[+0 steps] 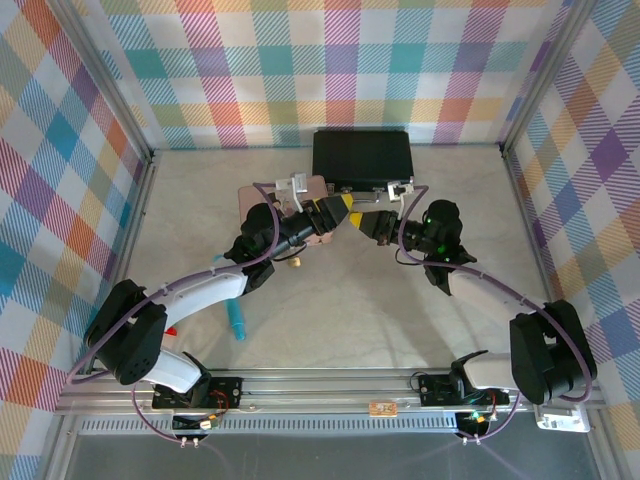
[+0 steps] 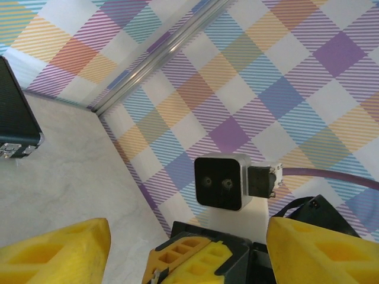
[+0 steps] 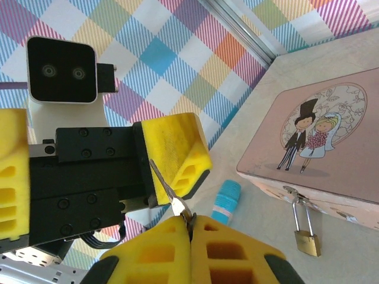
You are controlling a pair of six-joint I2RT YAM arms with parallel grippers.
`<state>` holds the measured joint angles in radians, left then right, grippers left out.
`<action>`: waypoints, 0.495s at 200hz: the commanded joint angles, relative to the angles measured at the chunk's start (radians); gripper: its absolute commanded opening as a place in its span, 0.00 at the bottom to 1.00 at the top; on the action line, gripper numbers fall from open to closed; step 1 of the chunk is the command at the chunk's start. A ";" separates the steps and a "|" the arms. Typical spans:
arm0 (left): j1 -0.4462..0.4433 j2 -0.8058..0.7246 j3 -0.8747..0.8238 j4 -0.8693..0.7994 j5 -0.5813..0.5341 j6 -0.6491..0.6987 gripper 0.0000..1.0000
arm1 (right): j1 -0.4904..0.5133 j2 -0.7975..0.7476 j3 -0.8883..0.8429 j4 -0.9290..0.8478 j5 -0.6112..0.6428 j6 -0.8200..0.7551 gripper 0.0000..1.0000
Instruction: Unlock the padlock with the key
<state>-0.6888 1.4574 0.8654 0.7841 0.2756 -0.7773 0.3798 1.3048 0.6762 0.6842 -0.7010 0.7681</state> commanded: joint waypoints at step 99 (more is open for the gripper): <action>0.008 0.032 0.015 0.006 0.049 -0.019 0.03 | 0.001 -0.017 0.030 -0.022 -0.017 -0.029 0.00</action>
<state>-0.6884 1.4879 0.8661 0.7704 0.3138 -0.7952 0.3798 1.3048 0.6773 0.6640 -0.7017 0.7612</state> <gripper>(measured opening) 0.135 0.056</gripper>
